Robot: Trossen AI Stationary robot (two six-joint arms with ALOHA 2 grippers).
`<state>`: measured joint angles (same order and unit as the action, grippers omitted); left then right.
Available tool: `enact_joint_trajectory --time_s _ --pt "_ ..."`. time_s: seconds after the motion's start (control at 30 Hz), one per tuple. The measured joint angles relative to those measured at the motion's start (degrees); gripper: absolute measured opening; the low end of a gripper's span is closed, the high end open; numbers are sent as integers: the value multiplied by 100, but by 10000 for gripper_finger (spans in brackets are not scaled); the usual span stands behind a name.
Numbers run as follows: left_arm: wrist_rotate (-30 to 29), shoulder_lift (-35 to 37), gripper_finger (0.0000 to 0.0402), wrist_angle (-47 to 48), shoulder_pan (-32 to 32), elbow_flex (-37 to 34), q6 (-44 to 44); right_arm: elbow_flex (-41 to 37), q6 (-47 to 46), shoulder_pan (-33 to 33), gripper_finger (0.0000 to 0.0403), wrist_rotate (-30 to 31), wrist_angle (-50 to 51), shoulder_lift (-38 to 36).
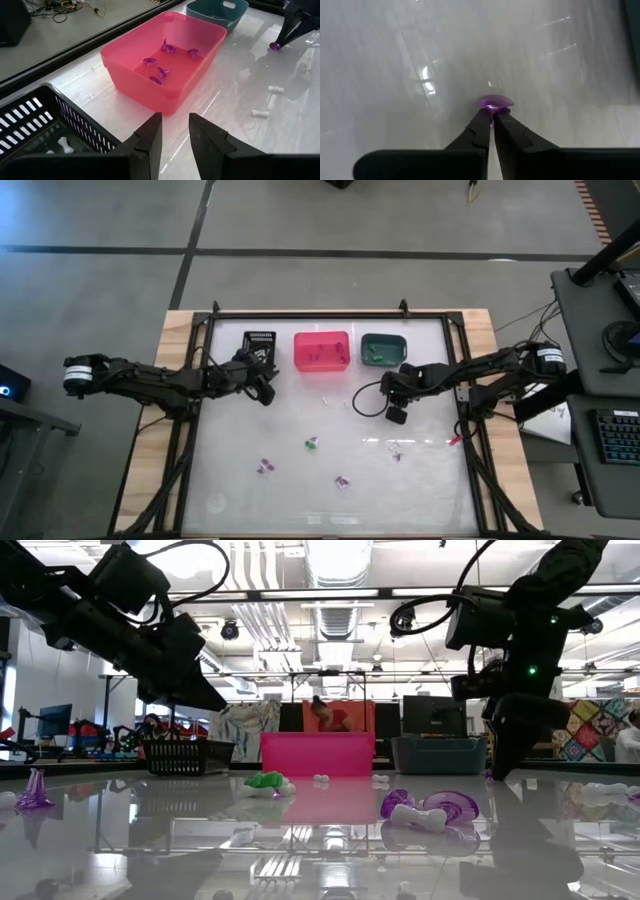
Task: Sort Halloween decoration
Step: Put the purple hat toy into the pink bin
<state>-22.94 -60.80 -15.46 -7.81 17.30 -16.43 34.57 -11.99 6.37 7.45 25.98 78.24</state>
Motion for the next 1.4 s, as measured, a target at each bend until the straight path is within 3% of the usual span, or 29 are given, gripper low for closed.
enact_joint_trajectory --time_s 0.43,0.67,1.0,1.4 --pt "2 0 79 2 2 -2 -24 -9 -1 0 8 -213 -375 -663" --pt "2 0 79 -72 0 -7 -24 -9 178 -7 8 -471 -1959 -868" --pt "2 0 79 -309 3 -7 -28 40 824 315 8 -99 -5387 -208" --pt "173 2 79 -396 123 -7 -96 1163 818 920 9 23 -5587 1114"
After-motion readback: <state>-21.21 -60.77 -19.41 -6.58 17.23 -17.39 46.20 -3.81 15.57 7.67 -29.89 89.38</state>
